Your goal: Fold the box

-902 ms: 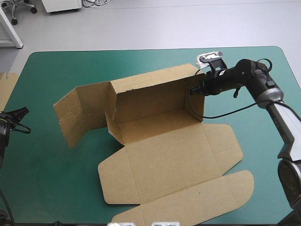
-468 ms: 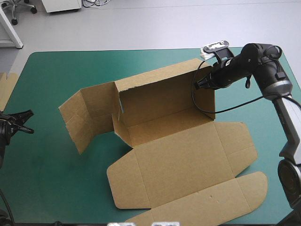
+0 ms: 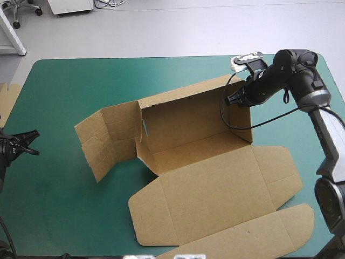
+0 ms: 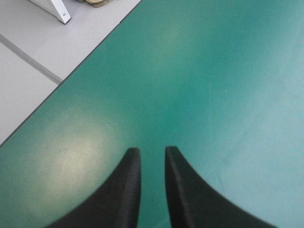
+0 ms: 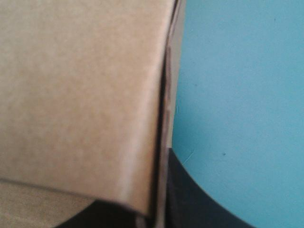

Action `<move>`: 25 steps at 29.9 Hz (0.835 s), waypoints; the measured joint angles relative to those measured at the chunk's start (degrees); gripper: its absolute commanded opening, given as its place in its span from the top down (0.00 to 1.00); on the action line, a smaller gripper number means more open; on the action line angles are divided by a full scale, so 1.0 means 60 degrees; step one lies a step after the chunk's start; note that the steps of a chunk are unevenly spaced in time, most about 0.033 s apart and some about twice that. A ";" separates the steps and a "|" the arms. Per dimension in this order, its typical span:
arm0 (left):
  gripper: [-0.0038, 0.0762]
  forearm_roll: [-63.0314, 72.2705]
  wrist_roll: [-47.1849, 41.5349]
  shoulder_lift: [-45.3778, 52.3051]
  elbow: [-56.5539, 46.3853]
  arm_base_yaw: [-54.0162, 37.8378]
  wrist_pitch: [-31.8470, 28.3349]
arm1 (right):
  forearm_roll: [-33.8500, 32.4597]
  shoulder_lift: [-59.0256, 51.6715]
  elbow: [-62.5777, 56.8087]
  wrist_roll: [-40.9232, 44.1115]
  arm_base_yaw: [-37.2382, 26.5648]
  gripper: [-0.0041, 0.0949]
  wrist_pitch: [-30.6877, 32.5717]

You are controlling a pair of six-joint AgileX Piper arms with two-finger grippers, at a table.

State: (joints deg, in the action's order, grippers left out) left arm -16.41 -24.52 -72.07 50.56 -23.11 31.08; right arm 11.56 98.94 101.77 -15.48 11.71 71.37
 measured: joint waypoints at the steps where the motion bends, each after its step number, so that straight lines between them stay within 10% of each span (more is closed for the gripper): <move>1: 0.79 0.0035 0.0032 0.0000 0.0000 0.0000 0.0000 | 0.0019 0.0157 0.0000 0.0007 0.0000 0.96 0.0000; 14: 0.79 0.0093 0.0135 0.0000 0.0000 0.0000 0.0009 | 0.0248 0.1281 0.0155 0.0060 -0.0009 0.90 -0.0398; 25: 0.79 0.0128 0.0135 0.0000 0.0000 0.0000 0.0009 | 0.0393 0.1503 0.0173 0.0091 0.0000 0.44 -0.1135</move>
State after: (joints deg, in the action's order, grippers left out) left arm -15.64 -23.71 -72.07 50.56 -23.11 31.14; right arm 13.91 107.96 102.81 -14.93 11.71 64.56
